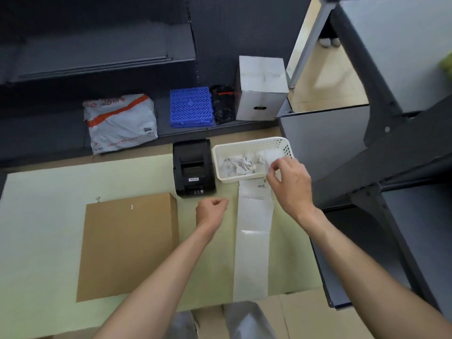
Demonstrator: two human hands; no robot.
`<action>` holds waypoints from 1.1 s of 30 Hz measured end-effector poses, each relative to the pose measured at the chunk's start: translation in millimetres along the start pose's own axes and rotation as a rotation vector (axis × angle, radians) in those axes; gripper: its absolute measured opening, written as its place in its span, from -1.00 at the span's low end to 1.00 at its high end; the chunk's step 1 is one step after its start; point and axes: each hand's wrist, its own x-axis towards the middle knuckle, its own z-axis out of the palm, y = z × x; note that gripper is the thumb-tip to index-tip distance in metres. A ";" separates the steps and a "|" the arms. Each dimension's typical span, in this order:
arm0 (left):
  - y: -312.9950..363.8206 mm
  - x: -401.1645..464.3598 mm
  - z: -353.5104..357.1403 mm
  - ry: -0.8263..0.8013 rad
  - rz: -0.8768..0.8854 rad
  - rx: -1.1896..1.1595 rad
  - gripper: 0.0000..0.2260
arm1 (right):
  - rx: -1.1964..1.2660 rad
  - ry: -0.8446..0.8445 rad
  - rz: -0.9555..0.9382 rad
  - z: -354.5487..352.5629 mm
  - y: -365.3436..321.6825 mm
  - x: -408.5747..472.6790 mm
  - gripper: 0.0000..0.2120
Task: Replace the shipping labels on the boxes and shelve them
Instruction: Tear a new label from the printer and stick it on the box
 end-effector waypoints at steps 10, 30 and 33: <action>88.5 -49.1 -88.8 0.030 -0.041 -0.063 -0.65 | -0.154 0.051 -0.468 0.8 -85.4 -18.3 -0.88; 25.5 -57.1 -229.3 0.149 0.063 -0.003 -0.90 | 0.125 -0.192 -0.287 36.7 -203.0 -17.1 -0.79; 10.4 -55.2 -255.5 0.094 0.091 -0.001 -0.90 | 0.213 -0.295 -0.074 48.2 -225.2 -16.2 -0.79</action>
